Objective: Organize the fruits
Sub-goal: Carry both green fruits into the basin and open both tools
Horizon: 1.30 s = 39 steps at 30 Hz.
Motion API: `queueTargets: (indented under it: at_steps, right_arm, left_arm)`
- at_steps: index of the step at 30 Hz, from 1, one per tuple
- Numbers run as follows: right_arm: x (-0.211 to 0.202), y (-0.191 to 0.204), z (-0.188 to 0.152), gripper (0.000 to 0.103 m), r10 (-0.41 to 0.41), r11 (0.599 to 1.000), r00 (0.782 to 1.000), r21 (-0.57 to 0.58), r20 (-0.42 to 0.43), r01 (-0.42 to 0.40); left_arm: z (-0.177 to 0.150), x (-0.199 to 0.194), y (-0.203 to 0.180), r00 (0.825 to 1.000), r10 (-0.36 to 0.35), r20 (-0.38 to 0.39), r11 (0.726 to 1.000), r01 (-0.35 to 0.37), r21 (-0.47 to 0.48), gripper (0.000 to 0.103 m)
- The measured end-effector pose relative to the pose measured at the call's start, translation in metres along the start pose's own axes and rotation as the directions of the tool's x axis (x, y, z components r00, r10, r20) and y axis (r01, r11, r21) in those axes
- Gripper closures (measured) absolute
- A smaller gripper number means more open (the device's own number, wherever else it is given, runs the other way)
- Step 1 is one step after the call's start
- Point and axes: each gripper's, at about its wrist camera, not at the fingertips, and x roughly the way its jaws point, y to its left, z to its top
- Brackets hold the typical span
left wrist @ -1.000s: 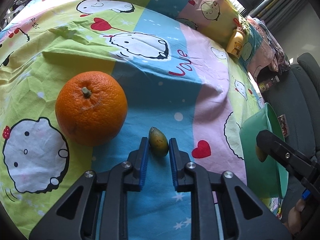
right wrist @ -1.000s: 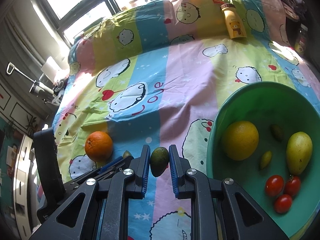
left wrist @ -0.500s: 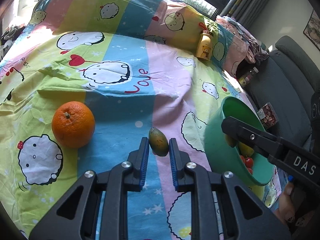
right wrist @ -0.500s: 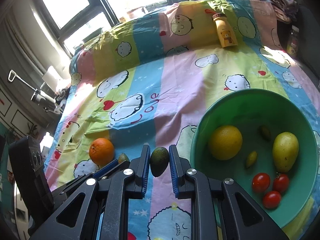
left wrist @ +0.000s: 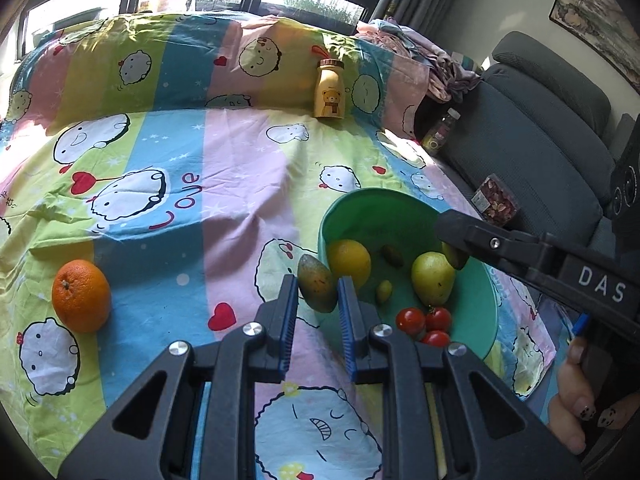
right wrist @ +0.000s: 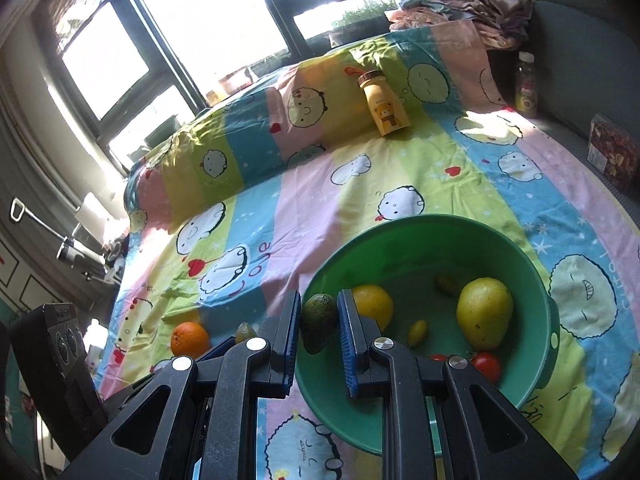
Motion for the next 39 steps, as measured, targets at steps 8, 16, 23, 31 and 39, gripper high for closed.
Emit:
queueTargets:
  at_steps: [8, 16, 23, 31, 39]
  right_arm:
    - [-0.008, -0.045, -0.003, 0.082, -0.05, 0.994, 0.999, 0.102, 0.013, 0.048]
    - [-0.001, -0.069, -0.013, 0.082, -0.107, 0.982, 0.994, 0.158, -0.01, 0.107]
    - [0.009, -0.075, -0.02, 0.082, -0.126, 0.976, 0.991, 0.174, -0.037, 0.13]
    - [0.015, -0.072, -0.022, 0.082, -0.133, 0.976, 0.99, 0.167, -0.055, 0.141]
    - [0.017, -0.07, -0.023, 0.082, -0.15, 0.974, 0.987, 0.159, -0.064, 0.158]
  left_arm:
    - [0.007, 0.009, -0.025, 0.998, -0.065, -0.011, 0.997, 0.065, 0.049, 0.083]
    - [0.011, 0.023, -0.037, 0.996, -0.082, -0.04, 0.992, 0.085, 0.093, 0.083]
    - [0.009, 0.035, -0.04, 0.992, -0.104, -0.072, 0.99, 0.11, 0.088, 0.083]
    - [0.005, 0.042, -0.046, 0.991, -0.101, -0.092, 0.989, 0.11, 0.098, 0.083]
    - [0.004, 0.045, -0.045, 0.988, -0.112, -0.104, 0.988, 0.122, 0.097, 0.086]
